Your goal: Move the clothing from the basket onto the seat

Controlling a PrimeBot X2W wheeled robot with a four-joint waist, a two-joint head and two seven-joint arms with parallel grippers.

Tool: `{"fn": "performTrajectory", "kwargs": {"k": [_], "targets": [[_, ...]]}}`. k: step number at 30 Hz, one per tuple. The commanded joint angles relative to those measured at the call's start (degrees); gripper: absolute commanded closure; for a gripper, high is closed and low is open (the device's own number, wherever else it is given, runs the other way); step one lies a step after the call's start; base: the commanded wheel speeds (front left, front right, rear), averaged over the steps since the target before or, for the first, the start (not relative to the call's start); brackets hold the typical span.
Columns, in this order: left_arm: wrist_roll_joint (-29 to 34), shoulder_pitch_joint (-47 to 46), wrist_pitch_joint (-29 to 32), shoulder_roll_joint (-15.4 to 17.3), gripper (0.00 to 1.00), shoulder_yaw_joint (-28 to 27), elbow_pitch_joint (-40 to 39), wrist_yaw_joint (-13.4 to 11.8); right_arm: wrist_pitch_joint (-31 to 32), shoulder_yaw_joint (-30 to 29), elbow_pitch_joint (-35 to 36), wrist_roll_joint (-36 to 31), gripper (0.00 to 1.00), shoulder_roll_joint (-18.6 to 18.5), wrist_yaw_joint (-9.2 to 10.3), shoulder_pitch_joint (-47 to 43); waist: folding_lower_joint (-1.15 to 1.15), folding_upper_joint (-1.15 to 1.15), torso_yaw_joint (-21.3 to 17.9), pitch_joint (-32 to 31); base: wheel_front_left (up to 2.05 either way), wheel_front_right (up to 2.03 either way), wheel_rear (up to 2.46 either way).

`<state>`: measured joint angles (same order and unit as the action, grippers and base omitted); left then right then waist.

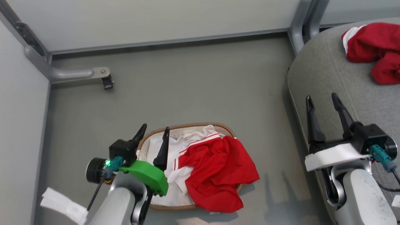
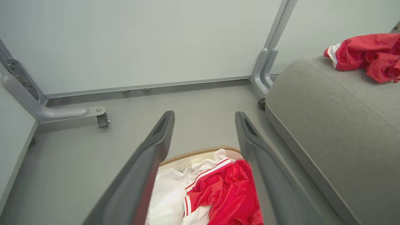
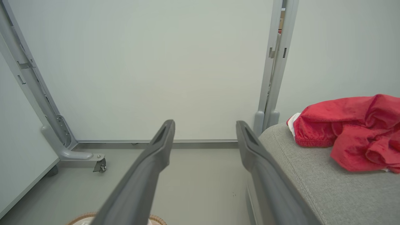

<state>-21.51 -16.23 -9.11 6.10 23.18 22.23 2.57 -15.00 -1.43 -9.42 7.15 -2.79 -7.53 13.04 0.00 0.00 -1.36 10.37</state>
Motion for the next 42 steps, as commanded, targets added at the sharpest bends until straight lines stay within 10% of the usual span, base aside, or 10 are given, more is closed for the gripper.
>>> {"fn": "performTrajectory", "kwargs": {"k": [1,17,38,39,41,42], "targets": [[0.49,-2.4,0.72,-0.26,0.0,0.61,1.63,0.45,-0.28,0.3,0.61,0.33,0.0,-0.2,0.08,1.79,0.0,0.0,-3.94,7.99,0.0,0.0,0.0],[3.33,-20.79,4.0,-0.41,0.0,3.97,28.44,1.6,-0.28,7.01,8.09,3.8,0.0,-0.14,0.08,16.28,0.0,0.0,-15.84,29.48,0.0,0.0,0.0],[4.91,-33.29,3.83,1.92,0.0,6.1,44.46,1.42,-0.28,9.2,10.66,8.55,0.0,-0.15,0.08,21.99,0.0,0.0,-21.68,40.09,0.0,0.0,0.0],[4.74,-33.57,3.78,1.61,0.13,5.88,44.91,1.28,-0.28,9.2,10.62,8.5,0.0,-0.15,0.08,21.9,0.0,0.0,-21.63,40.1,0.0,0.0,0.0],[4.37,-33.83,3.21,1.0,0.93,5.92,45.49,1.23,-0.28,8.95,10.46,8.28,0.0,-0.16,0.08,21.85,0.0,0.0,-21.32,39.83,0.0,0.0,0.0],[4.17,-33.92,2.72,0.79,1.0,5.88,45.64,1.33,-0.28,8.82,10.29,7.99,0.0,-0.16,0.08,21.76,0.0,0.0,-21.03,39.58,0.0,0.0,0.0]]}}
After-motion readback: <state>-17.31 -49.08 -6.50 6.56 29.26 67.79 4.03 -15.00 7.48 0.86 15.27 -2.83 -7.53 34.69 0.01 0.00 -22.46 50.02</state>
